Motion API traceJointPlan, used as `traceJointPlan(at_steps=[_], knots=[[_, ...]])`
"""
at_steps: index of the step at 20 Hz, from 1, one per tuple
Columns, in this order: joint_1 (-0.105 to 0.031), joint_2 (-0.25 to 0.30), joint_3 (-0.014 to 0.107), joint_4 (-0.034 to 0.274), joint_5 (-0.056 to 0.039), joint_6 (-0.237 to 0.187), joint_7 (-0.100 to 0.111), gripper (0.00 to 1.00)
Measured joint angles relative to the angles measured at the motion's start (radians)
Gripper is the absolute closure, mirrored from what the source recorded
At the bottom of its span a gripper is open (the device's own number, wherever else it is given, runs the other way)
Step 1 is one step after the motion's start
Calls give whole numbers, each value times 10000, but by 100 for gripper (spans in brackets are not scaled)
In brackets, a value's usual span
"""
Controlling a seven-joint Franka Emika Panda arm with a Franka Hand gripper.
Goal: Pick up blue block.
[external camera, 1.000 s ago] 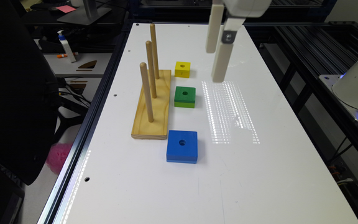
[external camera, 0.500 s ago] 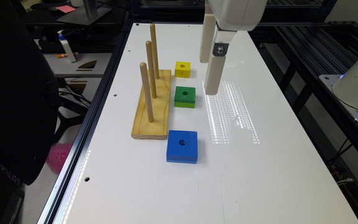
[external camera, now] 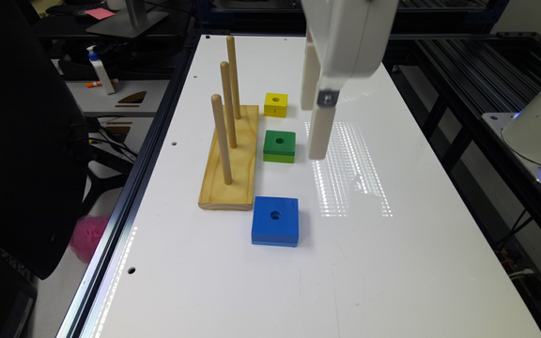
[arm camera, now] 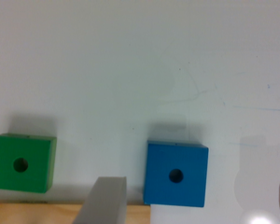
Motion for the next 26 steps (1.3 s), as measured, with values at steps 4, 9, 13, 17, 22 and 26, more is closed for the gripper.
traceJointPlan(at_steps=[4, 9, 13, 17, 22, 26], knots=[[-4, 35, 0, -5, 0, 11, 0, 0], [-7, 672, -3, -125, -53, 622, 1, 0], [-25, 1250, -8, -128, -95, 1221, 1, 0], [-27, 1338, -8, -137, -95, 1310, 1, 0], [-27, 1747, -16, -166, -110, 1668, 1, 0], [-28, 1981, -30, -162, -122, 1901, 0, 0]])
